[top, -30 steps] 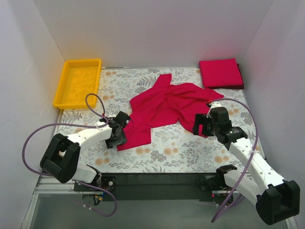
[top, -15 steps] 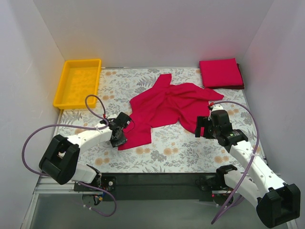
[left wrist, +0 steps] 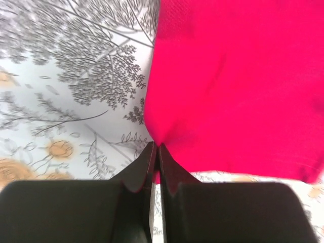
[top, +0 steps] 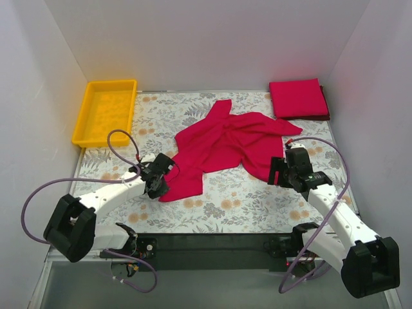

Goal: Fold and stack the t-shirts
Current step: Flatten the tshirt out

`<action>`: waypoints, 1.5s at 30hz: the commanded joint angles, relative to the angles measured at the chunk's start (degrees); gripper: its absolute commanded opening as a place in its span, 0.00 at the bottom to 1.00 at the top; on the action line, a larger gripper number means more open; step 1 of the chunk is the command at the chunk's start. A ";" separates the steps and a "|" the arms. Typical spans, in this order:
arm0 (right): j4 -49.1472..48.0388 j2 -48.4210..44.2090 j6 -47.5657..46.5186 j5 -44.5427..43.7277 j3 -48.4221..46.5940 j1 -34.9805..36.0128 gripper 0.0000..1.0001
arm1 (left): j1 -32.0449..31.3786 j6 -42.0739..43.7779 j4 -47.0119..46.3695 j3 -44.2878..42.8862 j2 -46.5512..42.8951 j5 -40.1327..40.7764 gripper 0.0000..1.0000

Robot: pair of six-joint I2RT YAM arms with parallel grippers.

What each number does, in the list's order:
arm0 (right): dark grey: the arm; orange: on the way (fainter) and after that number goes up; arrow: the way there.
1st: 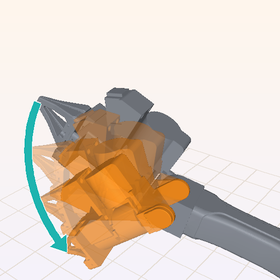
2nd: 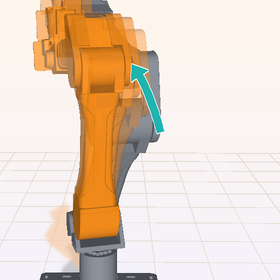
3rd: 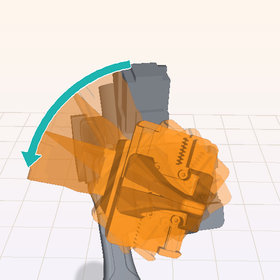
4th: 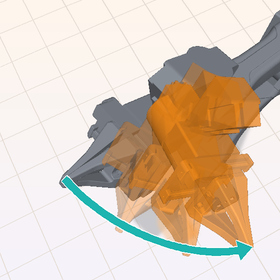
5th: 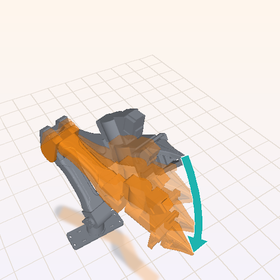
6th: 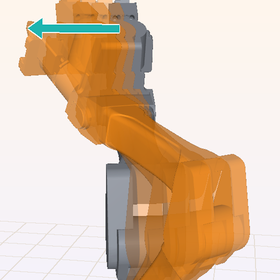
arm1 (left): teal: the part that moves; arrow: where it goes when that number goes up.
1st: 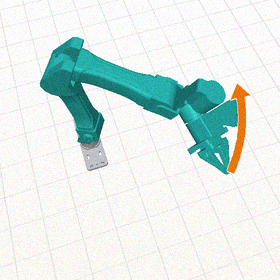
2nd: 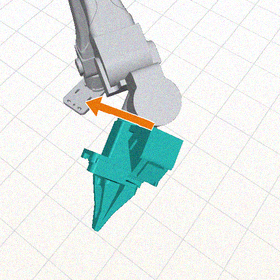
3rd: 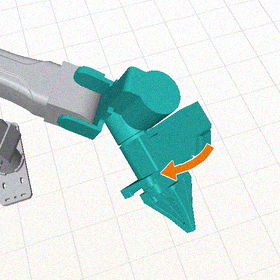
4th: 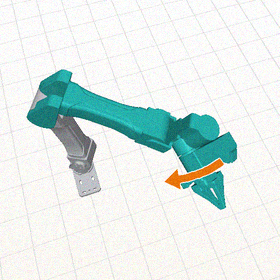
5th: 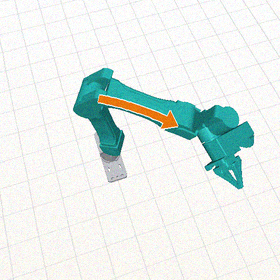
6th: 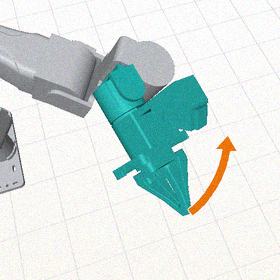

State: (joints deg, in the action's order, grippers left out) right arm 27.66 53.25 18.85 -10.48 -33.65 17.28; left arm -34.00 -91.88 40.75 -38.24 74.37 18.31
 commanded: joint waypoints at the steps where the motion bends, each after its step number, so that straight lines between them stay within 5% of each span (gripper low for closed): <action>1: -2.34 3.43 1.10 1.16 1.48 -5.30 0.83 | -0.19 2.13 6.87 -7.01 -8.61 7.17 0.00; 9: -7.18 8.26 1.63 7.31 3.24 -10.51 0.61 | 0.07 4.34 5.04 -5.71 -20.14 9.11 0.00; 26: -9.38 19.25 2.16 2.58 2.36 -9.81 0.44 | 2.44 6.71 -2.87 0.09 -27.25 15.62 0.00; 32: -6.66 20.31 1.98 -4.37 1.92 -10.07 0.06 | 3.67 7.24 -3.14 0.45 -29.10 15.36 0.00; 36: -5.25 19.43 2.77 -4.46 2.10 -12.17 0.06 | 4.38 7.50 -3.13 0.44 -29.90 15.53 0.00; 45: -3.22 14.69 4.70 -1.66 0.60 -12.80 0.46 | 5.43 8.82 -4.19 0.80 -30.07 13.86 0.00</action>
State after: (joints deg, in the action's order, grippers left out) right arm 21.37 70.59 22.72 -11.86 -32.75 4.82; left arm -29.19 -84.20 37.80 -37.89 45.19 31.11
